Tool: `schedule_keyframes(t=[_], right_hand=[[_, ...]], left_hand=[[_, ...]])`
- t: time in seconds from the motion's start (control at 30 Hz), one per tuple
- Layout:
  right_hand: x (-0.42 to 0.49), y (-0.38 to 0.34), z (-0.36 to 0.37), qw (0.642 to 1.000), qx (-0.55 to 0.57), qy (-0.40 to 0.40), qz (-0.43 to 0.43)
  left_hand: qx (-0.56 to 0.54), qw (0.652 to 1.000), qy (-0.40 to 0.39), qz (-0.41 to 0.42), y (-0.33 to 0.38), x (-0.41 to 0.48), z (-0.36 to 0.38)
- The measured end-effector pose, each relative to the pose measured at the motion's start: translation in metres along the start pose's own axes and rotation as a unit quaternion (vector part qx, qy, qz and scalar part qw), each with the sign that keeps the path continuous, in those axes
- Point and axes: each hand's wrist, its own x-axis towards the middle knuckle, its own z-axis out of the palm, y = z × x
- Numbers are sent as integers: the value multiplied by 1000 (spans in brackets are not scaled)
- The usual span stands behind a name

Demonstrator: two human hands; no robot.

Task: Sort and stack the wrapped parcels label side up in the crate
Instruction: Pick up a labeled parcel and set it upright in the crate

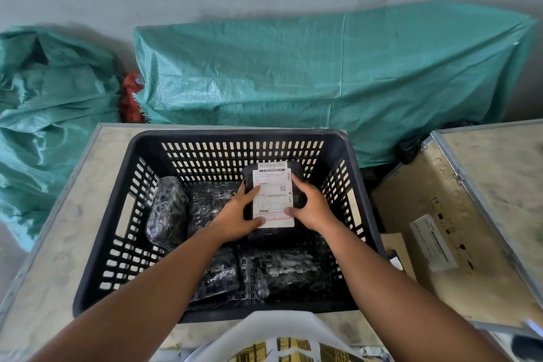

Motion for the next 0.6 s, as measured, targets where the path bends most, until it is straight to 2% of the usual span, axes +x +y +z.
schedule_keyframes(t=[0.27, 0.4, 0.6], right_hand=[[8, 13, 8, 998, -31, -46, 23], [8, 13, 8, 999, -16, -41, 24], [0, 4, 2, 999, -18, -34, 34]], left_hand=[[52, 998, -28, -37, -4, 4, 8], [45, 997, -35, -53, -2, 3, 9], [7, 999, -20, -30, 4, -10, -6]])
